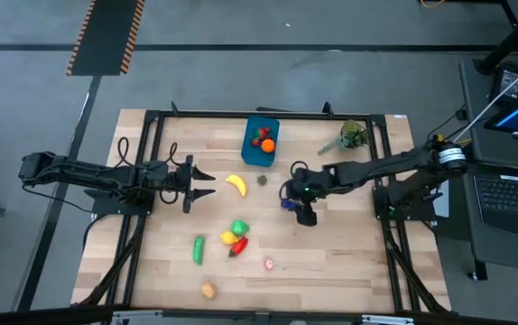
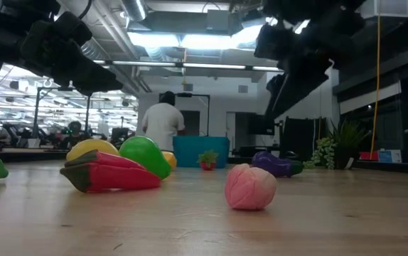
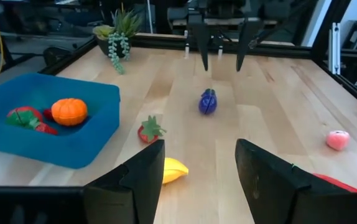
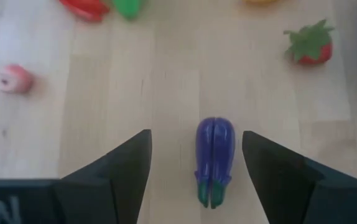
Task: Pick and placing Produce into tupperware
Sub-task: Put the eggplant into the blue bin
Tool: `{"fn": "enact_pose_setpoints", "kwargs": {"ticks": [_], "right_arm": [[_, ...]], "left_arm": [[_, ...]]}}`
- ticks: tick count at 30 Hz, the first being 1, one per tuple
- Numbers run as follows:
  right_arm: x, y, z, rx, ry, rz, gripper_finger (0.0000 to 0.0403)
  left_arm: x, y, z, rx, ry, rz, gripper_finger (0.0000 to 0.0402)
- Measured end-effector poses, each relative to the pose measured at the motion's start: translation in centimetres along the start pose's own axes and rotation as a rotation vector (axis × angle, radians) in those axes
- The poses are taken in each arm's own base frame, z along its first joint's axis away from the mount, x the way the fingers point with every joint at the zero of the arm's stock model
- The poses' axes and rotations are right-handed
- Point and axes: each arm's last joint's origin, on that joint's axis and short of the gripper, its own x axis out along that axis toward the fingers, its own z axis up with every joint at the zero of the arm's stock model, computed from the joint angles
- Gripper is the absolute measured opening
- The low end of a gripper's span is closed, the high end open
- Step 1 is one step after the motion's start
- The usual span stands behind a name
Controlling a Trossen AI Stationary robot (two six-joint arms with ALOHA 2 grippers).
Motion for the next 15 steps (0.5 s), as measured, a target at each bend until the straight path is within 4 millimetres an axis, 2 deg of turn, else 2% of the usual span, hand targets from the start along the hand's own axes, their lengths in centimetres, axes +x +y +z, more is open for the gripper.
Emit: {"fn": "enact_pose_setpoints", "kwargs": {"ticks": [15], "right_arm": [[4.8, -0.3, -1.4, 0.023, 0.183, -0.018, 0.0252]], "left_arm": [[0.0, -0.3, -0.1, 0.007, 0.006, -0.020, 0.0190]]}}
